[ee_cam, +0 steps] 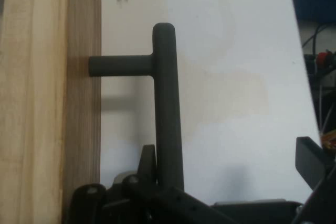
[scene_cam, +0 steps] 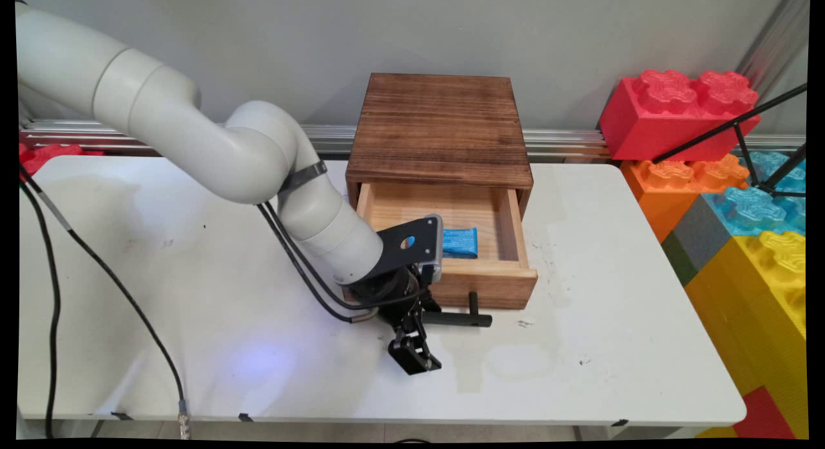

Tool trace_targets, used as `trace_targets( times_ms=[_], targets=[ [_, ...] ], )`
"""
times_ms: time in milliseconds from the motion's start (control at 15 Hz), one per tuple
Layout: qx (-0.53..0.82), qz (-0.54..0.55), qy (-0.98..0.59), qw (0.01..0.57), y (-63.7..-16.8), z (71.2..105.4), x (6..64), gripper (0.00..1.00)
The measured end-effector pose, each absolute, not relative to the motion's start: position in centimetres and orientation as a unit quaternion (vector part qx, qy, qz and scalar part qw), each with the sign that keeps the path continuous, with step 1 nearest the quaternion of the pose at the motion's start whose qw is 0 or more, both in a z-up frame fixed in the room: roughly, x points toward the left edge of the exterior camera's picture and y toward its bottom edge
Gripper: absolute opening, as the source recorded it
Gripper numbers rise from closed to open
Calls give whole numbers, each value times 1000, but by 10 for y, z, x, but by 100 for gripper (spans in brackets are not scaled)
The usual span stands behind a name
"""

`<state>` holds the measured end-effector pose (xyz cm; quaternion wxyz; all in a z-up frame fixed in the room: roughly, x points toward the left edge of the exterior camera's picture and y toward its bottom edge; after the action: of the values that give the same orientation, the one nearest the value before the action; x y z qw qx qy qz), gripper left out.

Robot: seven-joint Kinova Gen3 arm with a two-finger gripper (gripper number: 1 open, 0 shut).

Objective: Open the drawer

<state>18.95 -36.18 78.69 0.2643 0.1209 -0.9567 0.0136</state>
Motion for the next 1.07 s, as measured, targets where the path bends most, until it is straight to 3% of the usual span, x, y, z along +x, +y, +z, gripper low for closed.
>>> trace_targets(
  times_ms=[1067],
  targets=[
    [123,-2,-954,274,-318,791,187,100]
  ],
)
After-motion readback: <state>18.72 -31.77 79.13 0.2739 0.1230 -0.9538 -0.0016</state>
